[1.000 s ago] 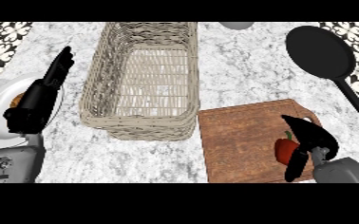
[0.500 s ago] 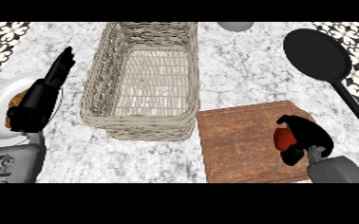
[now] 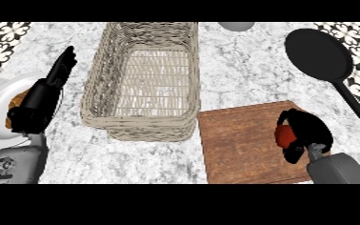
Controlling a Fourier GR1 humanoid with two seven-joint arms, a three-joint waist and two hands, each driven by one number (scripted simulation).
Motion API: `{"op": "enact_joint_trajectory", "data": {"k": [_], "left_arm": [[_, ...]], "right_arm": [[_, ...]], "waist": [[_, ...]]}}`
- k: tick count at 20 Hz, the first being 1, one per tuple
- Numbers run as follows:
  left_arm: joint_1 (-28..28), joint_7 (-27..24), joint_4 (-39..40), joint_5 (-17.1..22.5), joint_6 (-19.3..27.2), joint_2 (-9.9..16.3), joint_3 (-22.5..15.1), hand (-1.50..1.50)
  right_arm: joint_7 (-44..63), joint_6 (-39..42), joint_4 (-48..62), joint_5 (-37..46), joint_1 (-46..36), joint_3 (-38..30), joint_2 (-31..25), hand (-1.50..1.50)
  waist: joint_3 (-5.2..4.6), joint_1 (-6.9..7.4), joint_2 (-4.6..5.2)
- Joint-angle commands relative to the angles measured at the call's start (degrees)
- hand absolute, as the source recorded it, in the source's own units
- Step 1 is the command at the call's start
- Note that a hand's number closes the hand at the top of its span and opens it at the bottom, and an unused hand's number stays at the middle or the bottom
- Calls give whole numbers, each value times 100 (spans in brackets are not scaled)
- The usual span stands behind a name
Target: Pick the bell pepper from the cutting board and place it in the basket
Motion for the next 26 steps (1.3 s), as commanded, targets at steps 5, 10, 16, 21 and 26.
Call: {"op": "enact_joint_trajectory", "data": {"k": [5,10,16,21,26], "left_arm": [[-78,-228,183,-110,14,-125,-149,0],[44,29,-127,14,-67,28,23,0],[-80,138,-27,50,-35,-21,60,0],[65,120,-68,64,-110,13,79,0],[18,21,-2,-190,88,-174,-94,0]], "right_arm": [[-1796,-1202,1568,706,-1680,-3,-139,150],[-2176,-2236,1391,332,-1994,-729,52,150],[-2711,-2253,527,-1102,-2787,-1593,654,150],[-2393,-1521,-323,-1643,-3415,-1708,656,150],[-1701,-821,-455,-2107,-4409,-1779,800,150]], "waist": [[98,266,134],[95,119,61],[92,28,30],[78,-29,14],[78,6,40]]}}
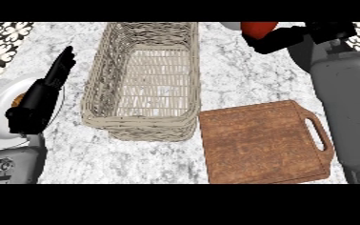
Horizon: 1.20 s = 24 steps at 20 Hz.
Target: Pick the bell pepper from the cutting board and place it in the basket
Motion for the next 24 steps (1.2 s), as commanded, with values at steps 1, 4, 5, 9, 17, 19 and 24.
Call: {"op": "enact_joint_trajectory", "data": {"k": [1,4,5,9,17,19,24], "left_arm": [[-135,180,-84,-49,50,-70,-66,0],[291,13,-259,-102,53,-108,-99,0],[-53,209,-197,-76,20,-104,-109,0],[-188,425,-311,-15,-31,-57,-51,0],[-111,214,-94,-29,-25,-140,-34,0],[-162,215,-63,-65,-46,-83,-18,0],[-211,-38,137,47,-208,50,126,0]], "right_arm": [[889,839,-355,-568,-997,-43,126,150],[1517,768,-423,-483,-1283,149,505,150],[1373,741,261,-421,-1764,52,472,150],[1956,902,545,-512,-2420,122,837,150],[2520,654,1708,-247,-3278,336,1667,150],[2325,675,2056,-166,-3198,476,1814,150],[2513,768,2751,-363,-3417,547,1833,150]], "waist": [[-4,-7,-16],[-3,23,-12],[-3,55,17],[-2,55,12],[-5,83,33],[-4,79,40],[-6,100,50]]}}
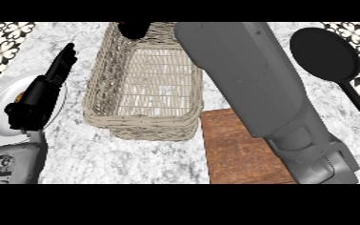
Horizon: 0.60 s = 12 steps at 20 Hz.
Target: Pick the bell pepper from the cutting board and place it in the basket
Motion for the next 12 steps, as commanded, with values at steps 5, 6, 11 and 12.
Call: {"op": "enact_joint_trajectory", "data": {"k": [5,6,11,12], "left_arm": [[132,-160,-109,-251,230,-229,-193,0],[19,-145,133,-66,25,-38,6,0],[46,-217,172,-99,56,-86,2,0],[73,-248,156,-51,53,-46,85,0]], "right_arm": [[552,587,716,532,-415,621,76,150],[421,689,763,597,-448,625,-75,150],[-100,905,977,997,-191,989,-193,150],[-129,1151,1193,961,-434,985,-164,150]], "waist": [[1,-8,-15],[1,-29,-3],[3,-58,1],[2,-19,7]]}}
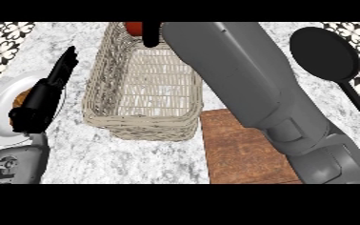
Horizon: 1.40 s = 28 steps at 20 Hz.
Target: Pick the bell pepper from the cutting board and place it in the basket
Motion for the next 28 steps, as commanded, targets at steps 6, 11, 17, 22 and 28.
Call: {"op": "enact_joint_trajectory", "data": {"k": [6,11,17,22,28], "left_arm": [[-372,-36,288,-43,-62,66,36,0],[-212,29,121,-26,-36,39,80,0],[-59,51,-84,-71,-3,-15,5,0],[-25,109,-190,-100,65,-113,-47,0],[162,63,-210,89,-155,70,137,0]], "right_arm": [[-407,-12,701,-411,-19,-52,244,-150],[-515,-403,268,-494,311,-258,249,-150],[-332,-1907,219,-938,78,-1401,251,-150],[-578,-2931,67,-835,463,-1864,-9,-150],[-890,-2957,-182,-1149,1077,-2513,-907,-150]], "waist": [[-3,66,27],[2,-5,-1],[3,60,7],[6,5,9],[10,-59,-14]]}}
